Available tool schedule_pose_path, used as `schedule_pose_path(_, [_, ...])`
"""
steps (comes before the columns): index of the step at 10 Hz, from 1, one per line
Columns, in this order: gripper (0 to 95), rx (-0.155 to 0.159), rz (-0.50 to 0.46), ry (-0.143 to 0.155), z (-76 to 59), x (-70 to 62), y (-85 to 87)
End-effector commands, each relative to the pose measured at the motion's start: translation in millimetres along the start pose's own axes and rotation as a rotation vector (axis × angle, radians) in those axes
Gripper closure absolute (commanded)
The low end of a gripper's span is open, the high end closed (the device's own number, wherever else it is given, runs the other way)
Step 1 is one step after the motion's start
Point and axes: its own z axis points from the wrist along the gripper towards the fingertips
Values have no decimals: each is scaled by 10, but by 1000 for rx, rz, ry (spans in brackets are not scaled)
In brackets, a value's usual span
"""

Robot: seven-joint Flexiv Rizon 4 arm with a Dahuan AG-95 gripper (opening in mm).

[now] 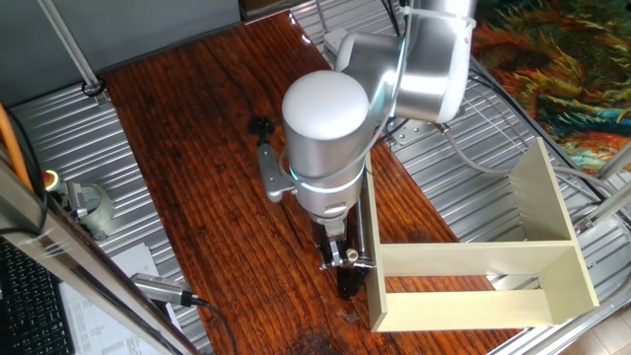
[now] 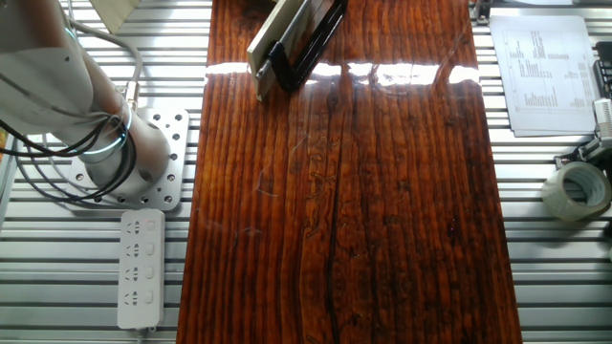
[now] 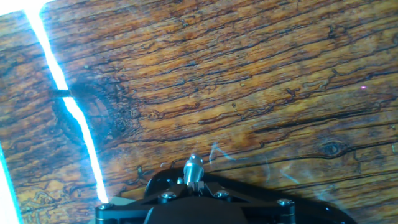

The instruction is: Turn on the water tap

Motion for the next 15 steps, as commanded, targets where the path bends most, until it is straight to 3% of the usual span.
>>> schedule_pose_path(1, [950, -2, -1, -1, 2, 6, 27])
schedule_pose_path(12, [950, -6, 10, -1, 36, 99, 245])
schedule_pose_path(15, [950, 8, -2, -14, 41, 39, 204])
